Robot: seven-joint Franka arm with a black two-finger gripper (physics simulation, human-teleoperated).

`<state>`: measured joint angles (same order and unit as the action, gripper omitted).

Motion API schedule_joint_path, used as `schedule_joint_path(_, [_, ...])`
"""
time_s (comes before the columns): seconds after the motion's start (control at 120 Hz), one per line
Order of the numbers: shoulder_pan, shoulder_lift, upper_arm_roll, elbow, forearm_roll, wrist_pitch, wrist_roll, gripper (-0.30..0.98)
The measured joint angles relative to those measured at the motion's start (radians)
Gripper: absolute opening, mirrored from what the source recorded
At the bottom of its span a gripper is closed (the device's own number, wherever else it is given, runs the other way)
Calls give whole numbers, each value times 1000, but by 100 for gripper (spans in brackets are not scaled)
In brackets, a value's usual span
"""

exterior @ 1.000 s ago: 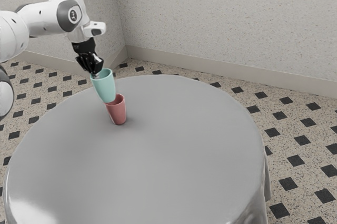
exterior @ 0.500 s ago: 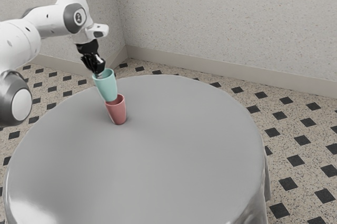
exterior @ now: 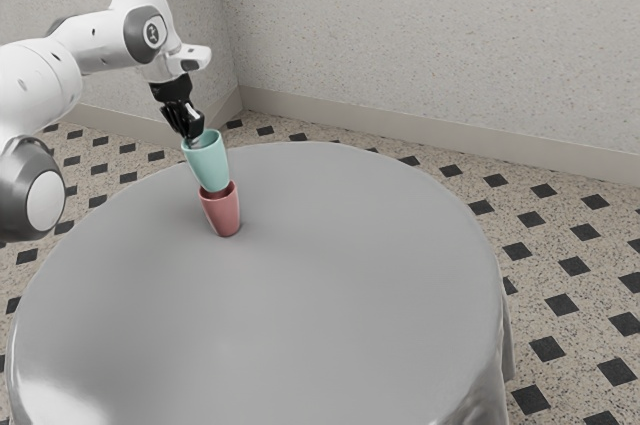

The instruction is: Place the right cup onto the left cup

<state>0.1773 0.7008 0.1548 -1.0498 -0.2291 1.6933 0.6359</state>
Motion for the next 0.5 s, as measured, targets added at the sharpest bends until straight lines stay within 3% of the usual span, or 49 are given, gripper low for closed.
schedule_joint_path(0.5, [4,17,0,0,-3,4,19,-10])
